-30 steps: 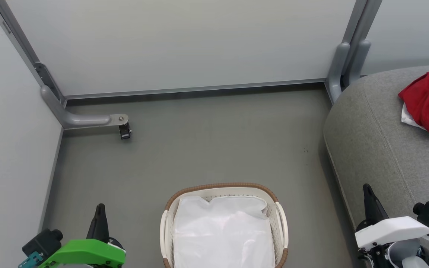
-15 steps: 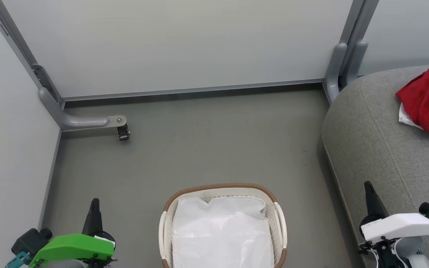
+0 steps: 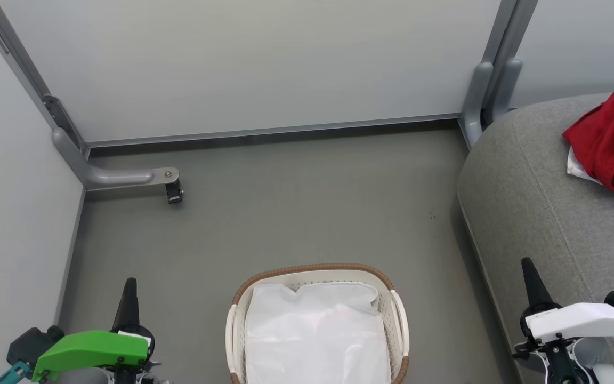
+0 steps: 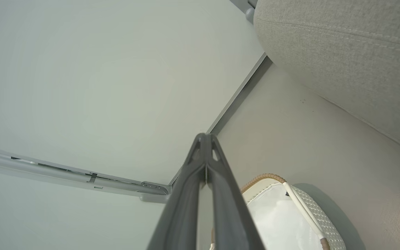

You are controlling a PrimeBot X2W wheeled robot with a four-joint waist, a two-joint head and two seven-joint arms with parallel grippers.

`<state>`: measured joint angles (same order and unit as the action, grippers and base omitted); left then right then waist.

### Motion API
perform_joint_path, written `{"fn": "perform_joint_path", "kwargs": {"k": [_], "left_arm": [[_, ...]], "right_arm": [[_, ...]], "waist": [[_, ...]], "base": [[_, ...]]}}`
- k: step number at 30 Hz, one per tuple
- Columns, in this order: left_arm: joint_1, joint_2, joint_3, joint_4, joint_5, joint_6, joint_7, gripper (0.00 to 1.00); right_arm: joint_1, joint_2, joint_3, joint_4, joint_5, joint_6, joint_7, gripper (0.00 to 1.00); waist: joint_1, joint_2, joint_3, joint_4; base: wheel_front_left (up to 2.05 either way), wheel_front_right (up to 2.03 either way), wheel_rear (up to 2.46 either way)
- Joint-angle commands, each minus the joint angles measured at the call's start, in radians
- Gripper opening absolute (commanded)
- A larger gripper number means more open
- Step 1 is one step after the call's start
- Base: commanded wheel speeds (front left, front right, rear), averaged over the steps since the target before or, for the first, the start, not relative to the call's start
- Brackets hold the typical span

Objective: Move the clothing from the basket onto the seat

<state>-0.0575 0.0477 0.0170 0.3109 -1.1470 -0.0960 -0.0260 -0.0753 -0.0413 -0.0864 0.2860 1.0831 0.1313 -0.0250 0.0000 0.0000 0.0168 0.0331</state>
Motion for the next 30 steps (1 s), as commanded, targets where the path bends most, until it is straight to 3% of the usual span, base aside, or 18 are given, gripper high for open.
{"fn": "perform_joint_path", "kwargs": {"k": [1,30], "left_arm": [[-0.030,0.003,0.009,-0.014,-0.029,-0.006,0.008,0.00],[-0.046,0.004,0.058,-0.043,-0.258,-0.022,0.079,0.00]], "right_arm": [[-0.024,-0.007,-0.004,-0.015,0.031,0.000,0.008,0.00],[-0.031,-0.009,-0.018,-0.030,0.293,-0.001,0.078,0.00]], "waist": [[0.0000,0.0000,0.000,-0.001],[0.0000,0.0000,-0.006,-0.016]], "base": [[0.00,0.00,0.00],[0.00,0.00,0.00]]}}
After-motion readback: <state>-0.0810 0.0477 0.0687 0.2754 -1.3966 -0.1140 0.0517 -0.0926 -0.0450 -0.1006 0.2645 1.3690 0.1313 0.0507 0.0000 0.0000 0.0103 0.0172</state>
